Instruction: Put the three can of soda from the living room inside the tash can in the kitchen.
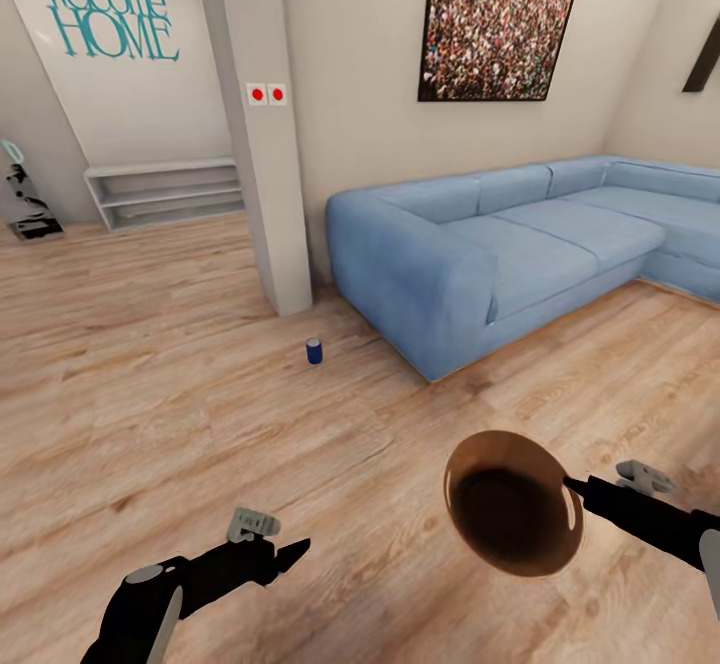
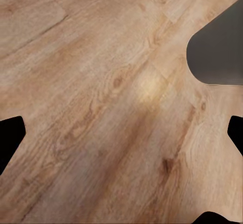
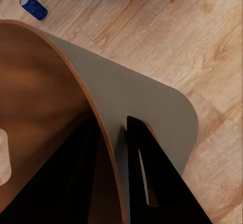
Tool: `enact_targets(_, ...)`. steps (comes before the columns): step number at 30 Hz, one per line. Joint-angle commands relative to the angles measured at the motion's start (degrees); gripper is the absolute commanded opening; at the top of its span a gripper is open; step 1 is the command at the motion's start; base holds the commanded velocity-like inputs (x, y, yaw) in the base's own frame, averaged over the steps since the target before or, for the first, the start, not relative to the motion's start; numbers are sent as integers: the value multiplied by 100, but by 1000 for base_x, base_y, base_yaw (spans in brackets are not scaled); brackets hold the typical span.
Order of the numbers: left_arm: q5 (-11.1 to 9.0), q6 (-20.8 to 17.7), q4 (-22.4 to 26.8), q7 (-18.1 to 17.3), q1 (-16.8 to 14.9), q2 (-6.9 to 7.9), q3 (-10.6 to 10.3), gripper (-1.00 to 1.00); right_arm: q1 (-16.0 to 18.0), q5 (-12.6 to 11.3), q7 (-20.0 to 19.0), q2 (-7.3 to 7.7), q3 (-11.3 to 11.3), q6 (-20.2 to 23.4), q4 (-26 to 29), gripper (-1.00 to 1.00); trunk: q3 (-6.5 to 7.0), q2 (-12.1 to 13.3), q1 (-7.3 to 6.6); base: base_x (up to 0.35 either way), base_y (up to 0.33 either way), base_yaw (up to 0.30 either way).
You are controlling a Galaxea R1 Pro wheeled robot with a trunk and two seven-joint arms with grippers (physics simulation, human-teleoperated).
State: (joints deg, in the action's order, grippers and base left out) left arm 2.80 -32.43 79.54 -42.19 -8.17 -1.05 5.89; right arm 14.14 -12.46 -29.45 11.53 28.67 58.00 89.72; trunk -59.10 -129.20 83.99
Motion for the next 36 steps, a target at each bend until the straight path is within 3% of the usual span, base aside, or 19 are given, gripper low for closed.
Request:
enact_targets(1, 0, 0, 0, 0, 0, 0, 0, 100, 5, -178, -8, 1, -1, 36, 3, -100, 1, 0, 0, 341, 103, 0)
enact_targets(36, 0, 0, 0, 0, 0, 9, 0, 100, 1, -178, -8, 0, -1, 36, 2, -100, 1, 0, 0, 339, 121, 0)
